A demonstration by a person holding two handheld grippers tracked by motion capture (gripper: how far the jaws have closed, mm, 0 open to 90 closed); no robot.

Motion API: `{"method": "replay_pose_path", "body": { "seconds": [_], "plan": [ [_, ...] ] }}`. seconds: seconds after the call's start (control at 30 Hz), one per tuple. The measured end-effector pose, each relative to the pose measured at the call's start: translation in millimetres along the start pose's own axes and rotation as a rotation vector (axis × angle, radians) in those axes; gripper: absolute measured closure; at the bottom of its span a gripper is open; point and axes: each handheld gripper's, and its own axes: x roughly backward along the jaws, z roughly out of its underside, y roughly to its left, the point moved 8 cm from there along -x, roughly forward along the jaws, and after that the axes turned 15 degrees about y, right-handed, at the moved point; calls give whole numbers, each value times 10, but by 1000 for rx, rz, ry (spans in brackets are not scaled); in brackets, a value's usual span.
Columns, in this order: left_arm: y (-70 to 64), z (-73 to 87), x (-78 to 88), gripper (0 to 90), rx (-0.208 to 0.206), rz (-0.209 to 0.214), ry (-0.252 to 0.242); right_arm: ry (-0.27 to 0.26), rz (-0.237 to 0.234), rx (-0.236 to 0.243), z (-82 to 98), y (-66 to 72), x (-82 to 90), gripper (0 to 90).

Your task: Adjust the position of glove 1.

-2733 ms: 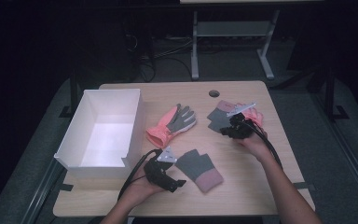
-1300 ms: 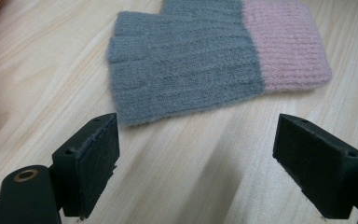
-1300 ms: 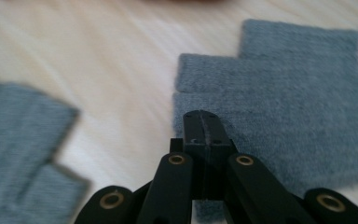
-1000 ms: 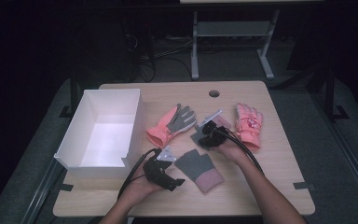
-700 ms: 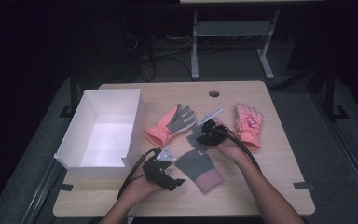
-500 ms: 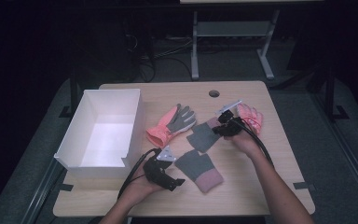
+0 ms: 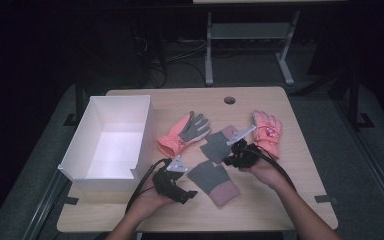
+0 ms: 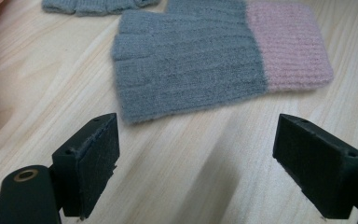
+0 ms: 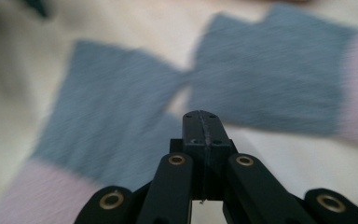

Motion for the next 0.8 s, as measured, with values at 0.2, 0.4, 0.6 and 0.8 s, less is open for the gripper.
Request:
{"method": "replay_pose_path", "body": {
  "seconds": [0.2,0.4,0.6,0.8],
  "plan": [
    [4,2,14,141,-27,-9,11,8,-44,55,89,297,-76,900],
    [-5,4,16,141,-14,-6,7,48,-59,104,88,448,-232,900],
    [3,8,27,141,-9,-5,8,43,-70,151,-1,655,-296,900],
    [2,9,43,141,-13,-9,7,23,-54,199,-113,771,-293,900]
  ]
}}
